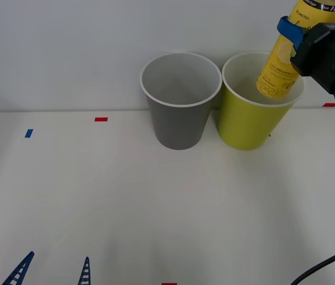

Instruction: Put cans in the gray bin and PET bottles in the light green bin.

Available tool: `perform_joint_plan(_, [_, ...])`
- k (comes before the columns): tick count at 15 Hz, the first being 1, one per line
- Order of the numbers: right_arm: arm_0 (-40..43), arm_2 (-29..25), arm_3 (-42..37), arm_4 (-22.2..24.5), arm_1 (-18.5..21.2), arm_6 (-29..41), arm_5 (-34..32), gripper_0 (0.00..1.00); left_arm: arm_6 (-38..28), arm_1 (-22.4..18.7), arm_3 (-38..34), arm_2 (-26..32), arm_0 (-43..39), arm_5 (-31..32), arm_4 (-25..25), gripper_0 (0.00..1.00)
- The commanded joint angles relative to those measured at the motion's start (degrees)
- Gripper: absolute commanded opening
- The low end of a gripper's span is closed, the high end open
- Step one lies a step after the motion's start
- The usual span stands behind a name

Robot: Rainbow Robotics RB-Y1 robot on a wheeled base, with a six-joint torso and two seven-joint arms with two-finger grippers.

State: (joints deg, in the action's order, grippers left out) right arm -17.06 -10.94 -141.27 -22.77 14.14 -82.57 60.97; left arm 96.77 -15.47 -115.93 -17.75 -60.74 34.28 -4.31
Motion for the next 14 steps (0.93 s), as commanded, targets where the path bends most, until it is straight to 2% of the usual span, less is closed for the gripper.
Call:
perform_joint_plan(1, [-2.0,0.1,6.4,0.0,1.3,-1.5,-6.3,0.04,0.0,0.0,0.0,0.0,0.0,0.0,0.0,1.00])
perform_joint_plan(6, [-5.3,0.6,16.3,0.2,2.1,-2.2,-14.9,0.03,0.0,0.0,0.0,0.0,0.0,0.0,0.0,1.00])
perform_joint_plan(9, [-6.0,3.1,22.2,1.0,3.1,-2.3,-20.8,0.03,0.0,0.0,0.0,0.0,0.0,0.0,0.0,1.00])
perform_joint_plan(14, [-7.8,3.7,26.9,1.5,3.9,-3.1,-22.5,0.03,0.0,0.0,0.0,0.0,0.0,0.0,0.0,1.00])
